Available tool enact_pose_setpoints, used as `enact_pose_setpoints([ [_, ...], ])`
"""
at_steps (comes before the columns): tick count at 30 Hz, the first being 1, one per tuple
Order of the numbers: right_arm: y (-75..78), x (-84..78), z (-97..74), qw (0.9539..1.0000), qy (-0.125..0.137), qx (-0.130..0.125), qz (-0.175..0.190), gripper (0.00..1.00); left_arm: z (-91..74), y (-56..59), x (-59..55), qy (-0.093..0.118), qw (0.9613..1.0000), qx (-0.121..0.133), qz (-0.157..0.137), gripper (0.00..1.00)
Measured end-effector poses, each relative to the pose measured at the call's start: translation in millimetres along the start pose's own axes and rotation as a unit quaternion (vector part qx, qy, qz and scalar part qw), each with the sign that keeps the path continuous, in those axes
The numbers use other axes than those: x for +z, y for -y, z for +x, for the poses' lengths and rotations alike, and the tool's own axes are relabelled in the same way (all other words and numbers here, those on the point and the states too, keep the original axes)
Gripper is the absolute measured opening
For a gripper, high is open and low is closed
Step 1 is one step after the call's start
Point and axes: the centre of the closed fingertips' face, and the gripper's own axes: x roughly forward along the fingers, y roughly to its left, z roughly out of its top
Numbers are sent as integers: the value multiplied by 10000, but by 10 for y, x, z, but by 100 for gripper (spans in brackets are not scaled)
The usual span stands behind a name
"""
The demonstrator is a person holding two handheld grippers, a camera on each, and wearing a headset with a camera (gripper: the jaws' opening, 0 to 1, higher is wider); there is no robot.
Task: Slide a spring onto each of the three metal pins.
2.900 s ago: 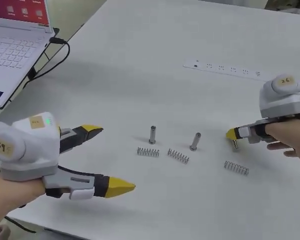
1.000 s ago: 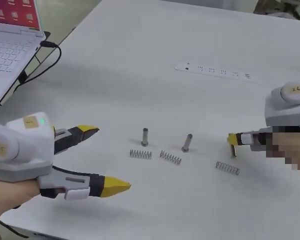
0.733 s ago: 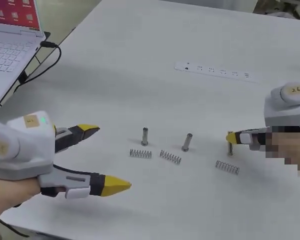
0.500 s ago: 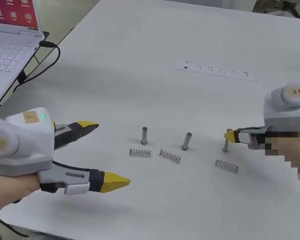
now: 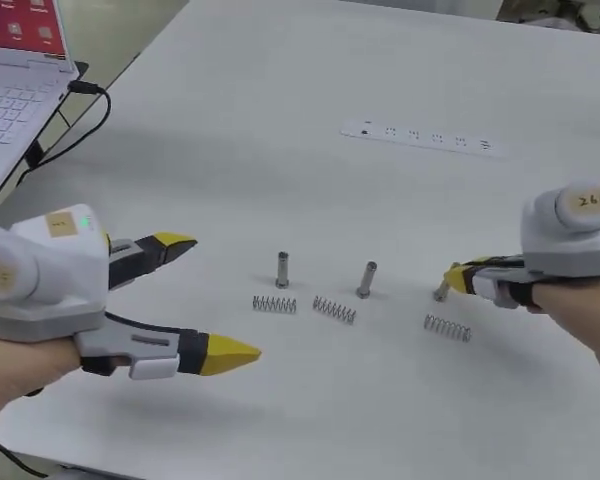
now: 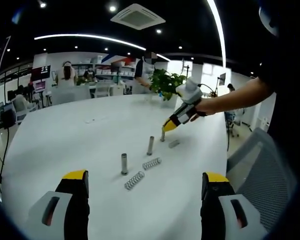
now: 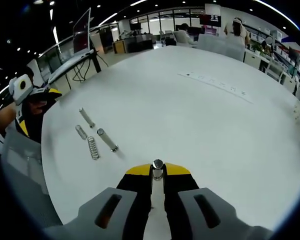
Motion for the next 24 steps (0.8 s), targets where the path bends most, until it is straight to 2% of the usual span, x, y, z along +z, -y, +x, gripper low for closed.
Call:
enact_pose_setpoints([
  [5,-30,-34,-11,9997,-70,-44,-247,6,-12,14,-1,2,10000,-5,18,91],
  [15,-51,-67,-20,9994,-140,-11,-328,6,-21,40,-20,-8,10000,-18,-16,91],
  [24,-69,-78,-16,9991,-195,69,-373,6,-26,18,8,14,10000,-3,-7,90],
])
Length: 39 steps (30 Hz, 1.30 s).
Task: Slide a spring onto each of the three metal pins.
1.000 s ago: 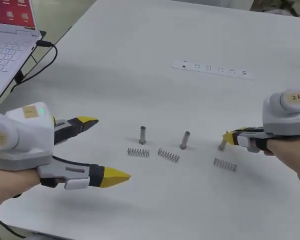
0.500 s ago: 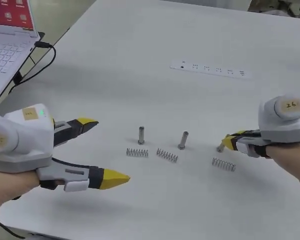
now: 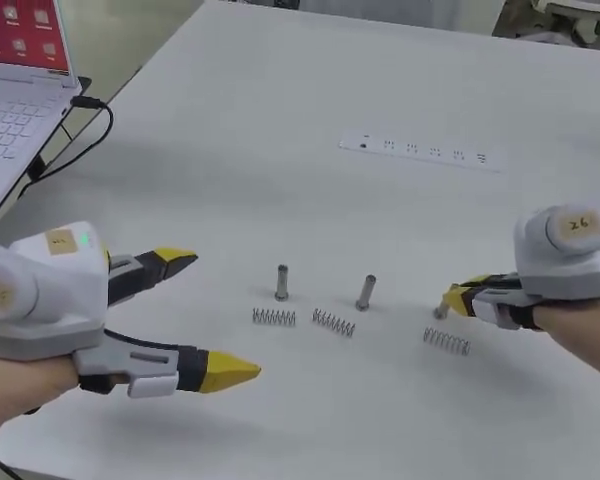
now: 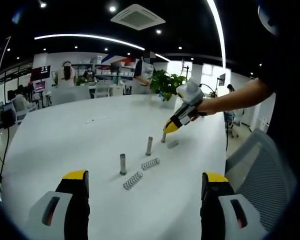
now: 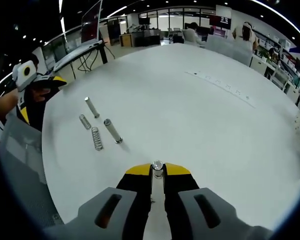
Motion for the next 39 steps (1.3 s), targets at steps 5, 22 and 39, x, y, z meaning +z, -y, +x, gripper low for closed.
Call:
enact_pose_setpoints([
  [5,-11,14,1,10000,20,35,53,7,-6,17,-7,-22,10000,-21,-8,90],
  [22,-41,22,-25,10000,83,22,24,20,-64,31,-19,8,10000,27,-37,90],
  [39,-57,-77,-20,9998,158,54,147,34,-27,37,10,-11,10000,-11,-13,91],
])
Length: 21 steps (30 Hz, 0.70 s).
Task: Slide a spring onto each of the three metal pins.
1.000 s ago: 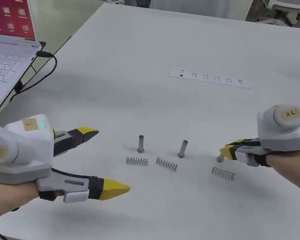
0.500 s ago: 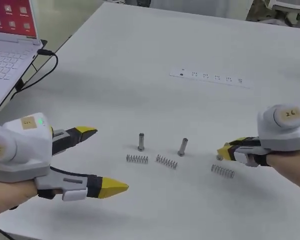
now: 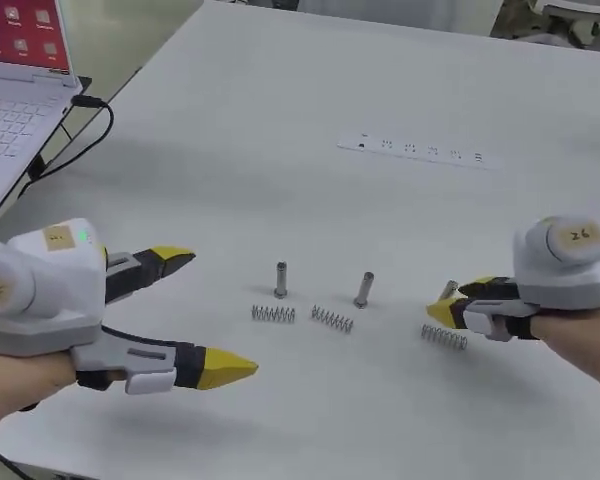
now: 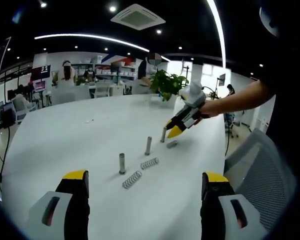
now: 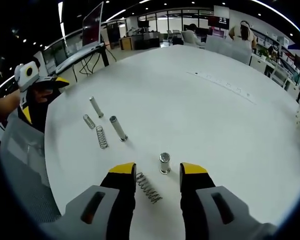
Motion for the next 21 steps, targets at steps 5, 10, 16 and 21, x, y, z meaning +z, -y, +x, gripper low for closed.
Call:
enact_pose_setpoints([
  [5,5,-8,-42,10000,67,0,21,36,9,6,4,-5,10000,-12,-1,91],
  [10,25,-47,-113,10000,81,1,2,36,1,-3,6,-8,10000,1,13,91],
  [16,43,-95,-198,9999,94,-28,-59,36,3,3,4,-13,10000,-7,13,91],
  [21,22,-168,-241,9995,-29,-5,-316,36,3,1,-4,-29,10000,-6,17,91],
])
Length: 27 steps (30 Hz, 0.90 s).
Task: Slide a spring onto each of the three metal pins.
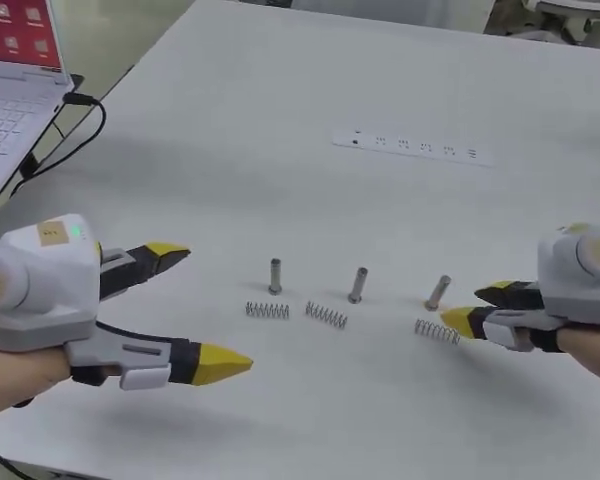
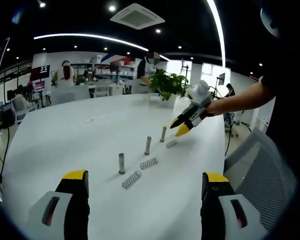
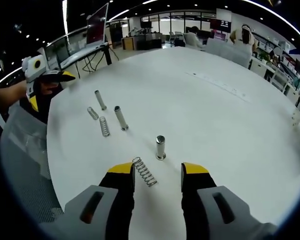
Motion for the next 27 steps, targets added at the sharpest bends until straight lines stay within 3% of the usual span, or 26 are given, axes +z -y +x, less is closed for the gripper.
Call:
enact_pose_setpoints([
  [6,-75,-44,-10,9989,-107,78,-449,35,7,-2,8,-4,10000,-15,23,91],
  [10,-92,-41,2,9987,-106,153,-471,34,12,-1,7,-18,10000,-31,42,91],
  [13,-178,-28,18,9987,-42,404,-295,34,16,10,22,25,10000,-73,15,91],
  [15,-174,-34,23,9987,-73,397,-302,34,17,3,24,25,10000,-65,12,91],
  [19,-178,-122,64,9965,-313,489,-596,31,10,-5,9,-8,10000,-56,26,91],
  [27,-225,-155,147,9927,-509,640,-891,30,-10,-21,-15,-38,10000,-25,4,91],
])
